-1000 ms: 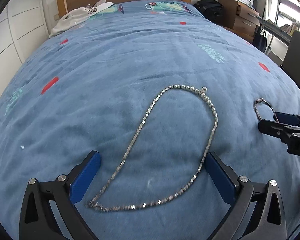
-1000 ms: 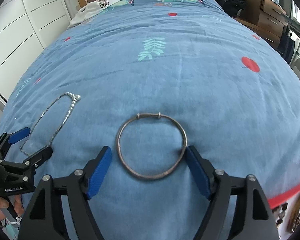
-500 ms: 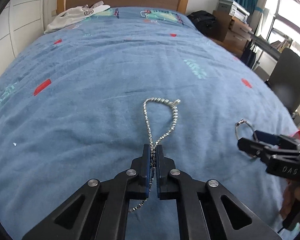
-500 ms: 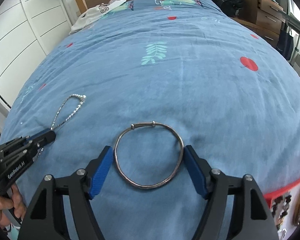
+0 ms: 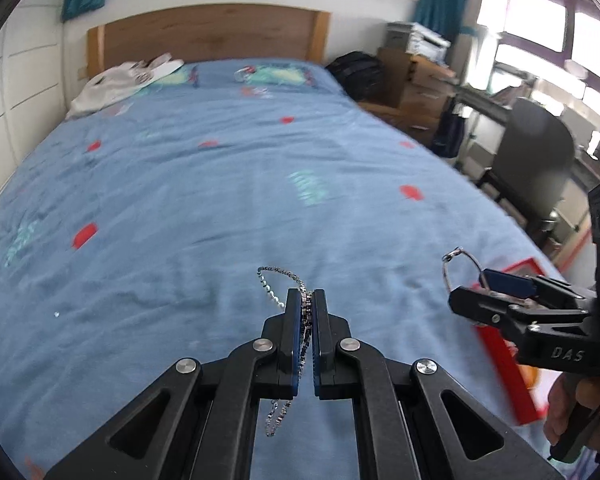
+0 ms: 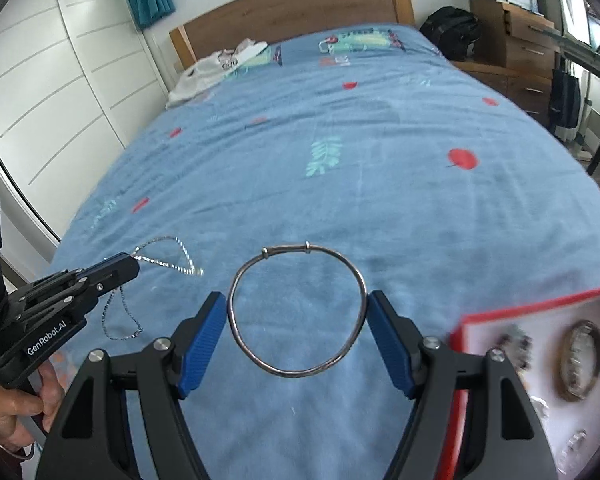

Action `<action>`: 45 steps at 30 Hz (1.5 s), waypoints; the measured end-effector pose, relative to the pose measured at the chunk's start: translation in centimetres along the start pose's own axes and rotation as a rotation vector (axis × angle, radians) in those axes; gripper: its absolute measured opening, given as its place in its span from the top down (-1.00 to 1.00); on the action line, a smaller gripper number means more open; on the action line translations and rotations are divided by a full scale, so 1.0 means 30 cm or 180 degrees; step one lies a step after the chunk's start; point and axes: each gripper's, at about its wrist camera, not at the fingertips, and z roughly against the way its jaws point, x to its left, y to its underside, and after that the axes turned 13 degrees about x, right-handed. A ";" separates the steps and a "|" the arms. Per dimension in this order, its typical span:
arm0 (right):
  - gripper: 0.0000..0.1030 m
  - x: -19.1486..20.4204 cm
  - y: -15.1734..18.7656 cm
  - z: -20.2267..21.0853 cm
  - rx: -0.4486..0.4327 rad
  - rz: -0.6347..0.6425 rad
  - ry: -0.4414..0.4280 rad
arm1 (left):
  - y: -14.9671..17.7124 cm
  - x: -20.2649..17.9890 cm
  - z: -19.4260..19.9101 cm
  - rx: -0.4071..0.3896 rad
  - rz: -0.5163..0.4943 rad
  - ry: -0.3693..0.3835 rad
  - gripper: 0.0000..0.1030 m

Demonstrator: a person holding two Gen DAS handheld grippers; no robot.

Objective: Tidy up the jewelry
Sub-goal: 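Carry the necklace and silver bangle into the red box and open both tools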

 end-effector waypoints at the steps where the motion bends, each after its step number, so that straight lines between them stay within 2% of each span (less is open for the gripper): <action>1: -0.37 -0.015 0.014 0.027 -0.0012 -0.0009 0.0020 | -0.001 -0.037 0.020 -0.0020 -0.0040 0.0056 0.91; 10: -0.37 -0.280 0.207 0.249 0.0021 -0.0194 0.0426 | -0.013 -0.382 0.111 -0.0133 -0.0379 0.0607 0.91; 14: -0.37 -0.413 0.297 0.296 0.0135 -0.0274 0.0568 | -0.007 -0.525 0.098 -0.0097 -0.0491 0.0824 0.91; 19: -0.37 -0.526 0.366 0.299 0.0295 -0.0222 0.0593 | 0.021 -0.693 0.032 0.0030 -0.0593 0.0993 0.91; 26: -0.37 -0.596 0.416 0.248 0.0440 -0.0029 0.0450 | 0.095 -0.819 -0.112 0.0293 -0.0537 0.0991 0.91; 32: -0.37 -0.614 0.413 0.186 0.0657 0.0291 0.0393 | 0.161 -0.866 -0.218 0.0516 -0.0487 0.0880 0.91; 41: -0.38 -0.627 0.421 0.130 0.0968 0.0678 0.0499 | 0.219 -0.826 -0.328 0.0800 -0.0332 0.0643 0.91; 45: -0.38 -0.622 0.416 0.118 0.1067 0.0825 0.0566 | 0.236 -0.830 -0.340 0.0814 -0.0380 0.0570 0.90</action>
